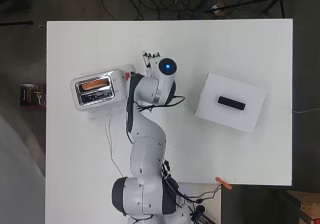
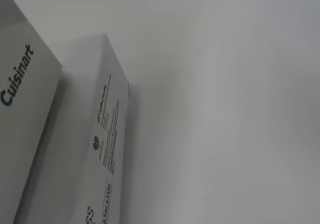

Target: Teleoperate dual arm-hand system to toast a bread

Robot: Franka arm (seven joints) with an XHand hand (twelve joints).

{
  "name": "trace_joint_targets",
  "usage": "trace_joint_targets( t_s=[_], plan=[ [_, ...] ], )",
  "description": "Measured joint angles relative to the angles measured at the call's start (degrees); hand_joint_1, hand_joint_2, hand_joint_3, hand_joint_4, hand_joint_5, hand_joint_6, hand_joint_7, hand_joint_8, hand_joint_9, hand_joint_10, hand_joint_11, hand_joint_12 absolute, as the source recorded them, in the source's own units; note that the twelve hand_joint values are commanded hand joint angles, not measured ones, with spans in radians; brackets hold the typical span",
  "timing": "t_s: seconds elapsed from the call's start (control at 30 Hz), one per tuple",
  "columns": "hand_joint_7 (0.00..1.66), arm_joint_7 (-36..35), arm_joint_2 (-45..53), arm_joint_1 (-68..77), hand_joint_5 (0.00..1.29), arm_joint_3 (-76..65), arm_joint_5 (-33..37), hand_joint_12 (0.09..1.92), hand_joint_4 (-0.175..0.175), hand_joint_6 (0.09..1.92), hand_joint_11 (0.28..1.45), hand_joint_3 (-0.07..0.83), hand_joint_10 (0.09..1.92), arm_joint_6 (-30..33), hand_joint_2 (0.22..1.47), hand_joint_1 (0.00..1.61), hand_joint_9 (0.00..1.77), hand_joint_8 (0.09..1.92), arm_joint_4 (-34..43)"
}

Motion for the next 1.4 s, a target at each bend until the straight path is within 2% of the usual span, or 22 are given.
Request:
trace_joint_targets(
  t_s=[0.17,0.27,0.37,0.6,0.73,1.1,1.4],
  plan=[
    [0.60,-0.1,0.3,-0.6,0.27,1.1,-2.7,0.09,-0.011,0.09,0.55,-0.006,0.09,-0.8,0.98,0.00,0.75,0.09,1.0],
    [0.67,-0.6,-1.2,-0.7,0.32,2.1,-3.4,0.09,-0.051,0.09,0.61,0.000,0.09,-0.9,0.99,0.00,0.83,0.09,0.4],
    [0.70,-2.3,-3.2,-0.8,0.34,3.9,-3.8,0.09,-0.065,0.09,0.63,0.000,0.09,-0.6,0.99,0.00,0.87,0.09,-0.4],
    [0.73,-0.1,-3.8,-0.9,0.31,5.1,-5.7,0.09,-0.094,0.09,0.66,0.006,0.09,-1.4,1.01,0.00,0.91,0.09,-0.9],
    [0.73,-0.2,-3.1,-1.6,0.29,5.9,-7.5,0.09,-0.094,0.09,0.65,-0.001,0.09,-3.1,1.00,0.00,0.90,0.09,-0.5],
    [0.65,-0.2,-4.5,-5.3,0.27,5.4,-8.3,0.09,-0.066,0.09,0.55,-0.002,0.09,-2.8,0.99,0.00,0.78,0.09,-2.1],
    [0.65,-1.2,-3.2,-5.6,0.27,8.9,-7.2,0.09,-0.088,0.09,0.59,-0.002,0.09,-3.4,0.99,0.00,0.80,0.09,0.2]
  ],
)
